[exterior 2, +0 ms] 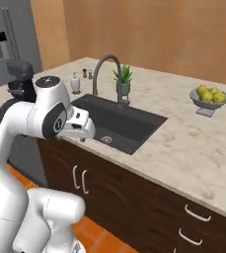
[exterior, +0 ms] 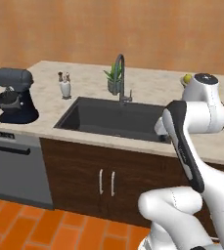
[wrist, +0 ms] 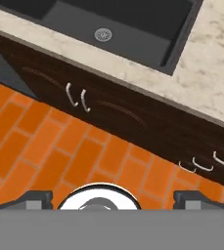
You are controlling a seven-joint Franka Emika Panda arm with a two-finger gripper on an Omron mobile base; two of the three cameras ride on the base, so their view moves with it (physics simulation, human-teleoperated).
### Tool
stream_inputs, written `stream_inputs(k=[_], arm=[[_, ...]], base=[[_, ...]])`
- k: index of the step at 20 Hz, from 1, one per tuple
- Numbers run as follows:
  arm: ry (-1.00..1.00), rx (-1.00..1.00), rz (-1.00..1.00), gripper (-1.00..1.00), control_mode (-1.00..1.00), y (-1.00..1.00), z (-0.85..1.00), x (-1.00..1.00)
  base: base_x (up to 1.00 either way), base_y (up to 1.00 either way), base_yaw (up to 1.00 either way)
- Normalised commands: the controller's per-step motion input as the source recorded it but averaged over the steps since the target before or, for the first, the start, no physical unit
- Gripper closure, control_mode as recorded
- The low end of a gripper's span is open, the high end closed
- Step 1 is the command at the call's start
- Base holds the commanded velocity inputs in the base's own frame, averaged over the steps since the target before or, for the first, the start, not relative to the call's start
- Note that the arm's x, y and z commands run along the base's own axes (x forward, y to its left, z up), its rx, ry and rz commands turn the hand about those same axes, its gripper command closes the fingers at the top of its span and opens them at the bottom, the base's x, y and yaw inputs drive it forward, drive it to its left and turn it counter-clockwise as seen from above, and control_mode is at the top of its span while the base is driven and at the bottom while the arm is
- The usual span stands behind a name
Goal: Navigate to the stand mixer.
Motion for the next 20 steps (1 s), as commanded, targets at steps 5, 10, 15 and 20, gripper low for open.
stream_inputs(k=[5, 10, 15, 20], arm=[[0.00, 0.00, 0.00, -1.00, 1.00, 0.00, 0.00, 0.00], [0.00, 0.00, 0.00, -1.00, 1.00, 0.00, 0.00, 0.00], [0.00, 0.00, 0.00, -1.00, 1.00, 0.00, 0.00, 0.00], [0.00, 0.00, 0.00, -1.00, 1.00, 0.00, 0.00, 0.00]], base=[[0.29, 0.99, 0.46], [0.58, 0.96, 0.32], [0.64, 0.91, -0.10], [0.56, 1.00, -0.36]])
